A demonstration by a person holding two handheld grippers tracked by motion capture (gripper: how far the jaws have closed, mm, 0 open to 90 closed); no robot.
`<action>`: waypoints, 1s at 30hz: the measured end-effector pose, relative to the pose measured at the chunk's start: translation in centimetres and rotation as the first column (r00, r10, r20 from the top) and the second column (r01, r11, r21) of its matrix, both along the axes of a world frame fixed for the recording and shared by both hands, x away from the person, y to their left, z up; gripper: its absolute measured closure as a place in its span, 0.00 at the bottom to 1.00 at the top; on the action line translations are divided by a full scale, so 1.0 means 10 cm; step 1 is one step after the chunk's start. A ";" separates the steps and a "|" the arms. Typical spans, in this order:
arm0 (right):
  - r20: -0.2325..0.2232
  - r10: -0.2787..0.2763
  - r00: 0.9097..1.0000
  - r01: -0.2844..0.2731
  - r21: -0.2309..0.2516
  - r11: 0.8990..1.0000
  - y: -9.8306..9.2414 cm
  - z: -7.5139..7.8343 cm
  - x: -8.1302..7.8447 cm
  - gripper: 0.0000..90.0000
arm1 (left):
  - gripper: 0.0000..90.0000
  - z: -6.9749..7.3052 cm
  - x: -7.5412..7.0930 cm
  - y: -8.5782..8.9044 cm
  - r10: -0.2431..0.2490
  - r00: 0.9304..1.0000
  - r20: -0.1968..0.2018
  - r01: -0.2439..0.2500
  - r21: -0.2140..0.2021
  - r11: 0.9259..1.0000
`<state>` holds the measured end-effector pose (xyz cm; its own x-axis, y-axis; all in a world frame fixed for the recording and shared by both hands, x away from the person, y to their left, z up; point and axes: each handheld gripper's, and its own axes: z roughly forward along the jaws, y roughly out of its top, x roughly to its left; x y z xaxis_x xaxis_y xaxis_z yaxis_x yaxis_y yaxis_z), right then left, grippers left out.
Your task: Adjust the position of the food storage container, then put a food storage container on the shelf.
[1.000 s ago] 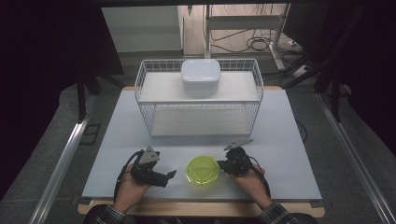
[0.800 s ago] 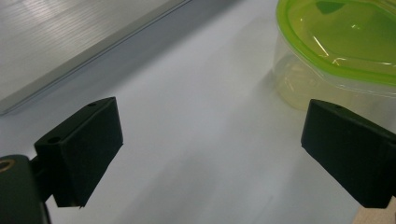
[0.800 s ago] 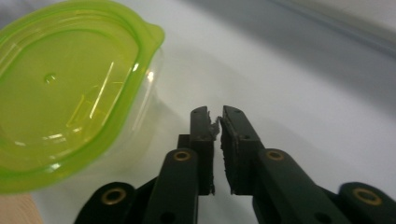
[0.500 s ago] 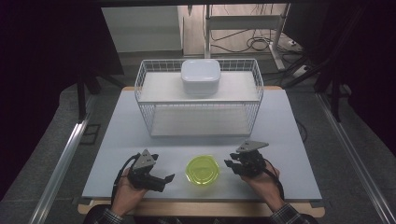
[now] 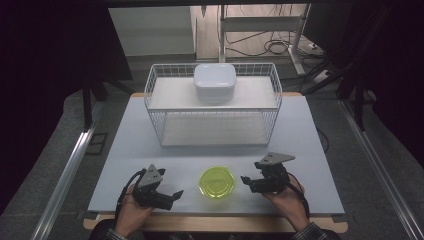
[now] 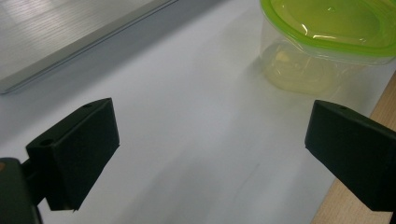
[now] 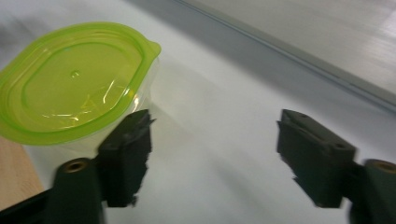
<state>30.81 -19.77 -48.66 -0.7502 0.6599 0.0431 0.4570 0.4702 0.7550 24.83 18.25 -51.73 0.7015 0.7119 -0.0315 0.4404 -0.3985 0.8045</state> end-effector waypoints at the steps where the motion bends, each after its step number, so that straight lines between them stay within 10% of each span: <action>1: -0.013 0.007 1.000 -0.007 0.005 1.000 0.00 -0.01 0.00 0.21 | 0.03 0.00 0.00 0.00 -0.001 1.000 0.000 0.001 0.002 1.000; 19: -0.081 0.052 0.995 -0.045 0.080 0.996 0.15 0.02 0.01 0.06 | 0.03 -0.02 0.01 -0.01 -0.003 1.000 -0.001 0.003 0.018 1.000; 30: -0.203 0.070 0.977 -0.038 0.159 0.987 0.24 0.06 0.08 0.35 | 0.03 -0.02 0.01 -0.01 0.001 1.000 0.000 -0.001 0.020 1.000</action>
